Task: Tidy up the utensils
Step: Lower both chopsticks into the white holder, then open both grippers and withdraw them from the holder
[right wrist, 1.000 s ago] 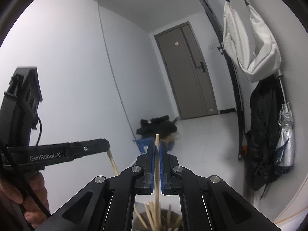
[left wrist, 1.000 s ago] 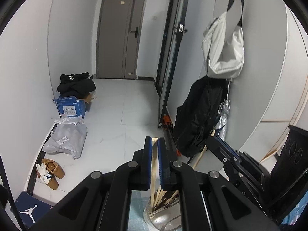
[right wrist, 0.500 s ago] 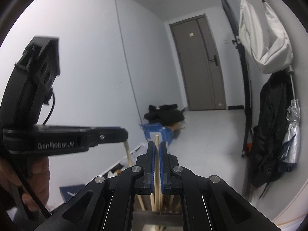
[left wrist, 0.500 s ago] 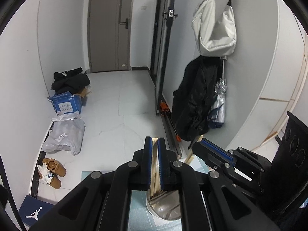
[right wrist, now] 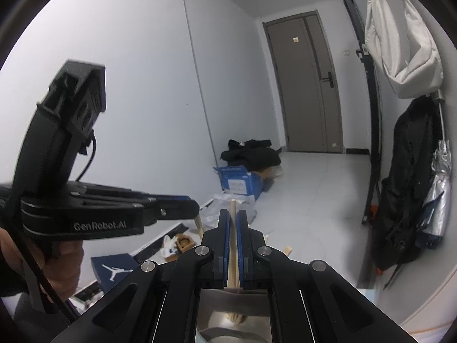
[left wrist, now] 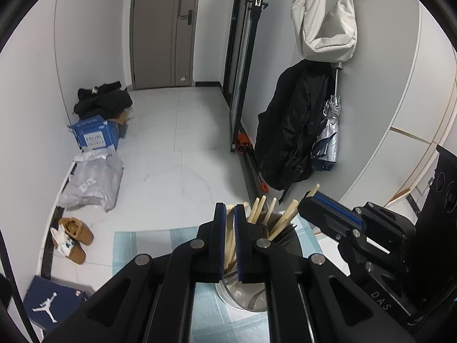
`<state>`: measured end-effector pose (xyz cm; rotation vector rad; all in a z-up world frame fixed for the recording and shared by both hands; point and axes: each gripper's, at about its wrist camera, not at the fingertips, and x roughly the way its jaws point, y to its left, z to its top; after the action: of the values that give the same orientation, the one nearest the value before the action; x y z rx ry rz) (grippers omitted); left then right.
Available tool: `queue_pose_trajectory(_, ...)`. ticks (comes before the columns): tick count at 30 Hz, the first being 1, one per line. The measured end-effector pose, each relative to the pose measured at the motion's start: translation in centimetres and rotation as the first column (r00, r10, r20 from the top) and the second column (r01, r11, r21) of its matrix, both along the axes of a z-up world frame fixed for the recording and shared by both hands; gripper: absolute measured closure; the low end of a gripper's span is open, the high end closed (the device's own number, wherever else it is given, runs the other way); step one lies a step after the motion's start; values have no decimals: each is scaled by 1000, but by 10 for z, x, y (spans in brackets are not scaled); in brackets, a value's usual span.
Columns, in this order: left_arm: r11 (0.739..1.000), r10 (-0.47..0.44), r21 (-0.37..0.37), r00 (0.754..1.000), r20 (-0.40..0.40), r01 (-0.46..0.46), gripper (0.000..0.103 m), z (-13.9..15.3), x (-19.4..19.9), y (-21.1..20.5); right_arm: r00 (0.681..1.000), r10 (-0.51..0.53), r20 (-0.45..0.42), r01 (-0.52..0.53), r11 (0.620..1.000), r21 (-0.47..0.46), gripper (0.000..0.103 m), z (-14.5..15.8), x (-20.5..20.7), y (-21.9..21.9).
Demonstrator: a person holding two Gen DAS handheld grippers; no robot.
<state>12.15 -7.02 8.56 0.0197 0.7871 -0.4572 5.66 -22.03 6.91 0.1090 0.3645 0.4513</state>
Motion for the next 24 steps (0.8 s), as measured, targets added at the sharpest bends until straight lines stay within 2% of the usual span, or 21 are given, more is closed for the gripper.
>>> queue_pose_trajectory(9, 998, -1, -58, 1000, -30, -1, 101, -10, 0, 3, 1000, 24, -9, -25, 998, -51, 100, 0, 1, 7)
queue_pose_trajectory(16, 990, -15, -142, 998, -57, 7, 100, -13, -1, 7, 995, 28, -92, -40, 990, -137, 102, -17, 11, 24)
queue_pose_trajectory(21, 990, 36, -135, 998, -50, -43, 89, -10, -6, 13, 996, -4, -88, -5, 995, -97, 100, -12, 0, 12)
queue_pose_trajectory(24, 987, 77, -134, 996, -50, -83, 78, -9, -13, 21, 994, -50, -100, 44, 997, -57, 99, -9, -4, 0)
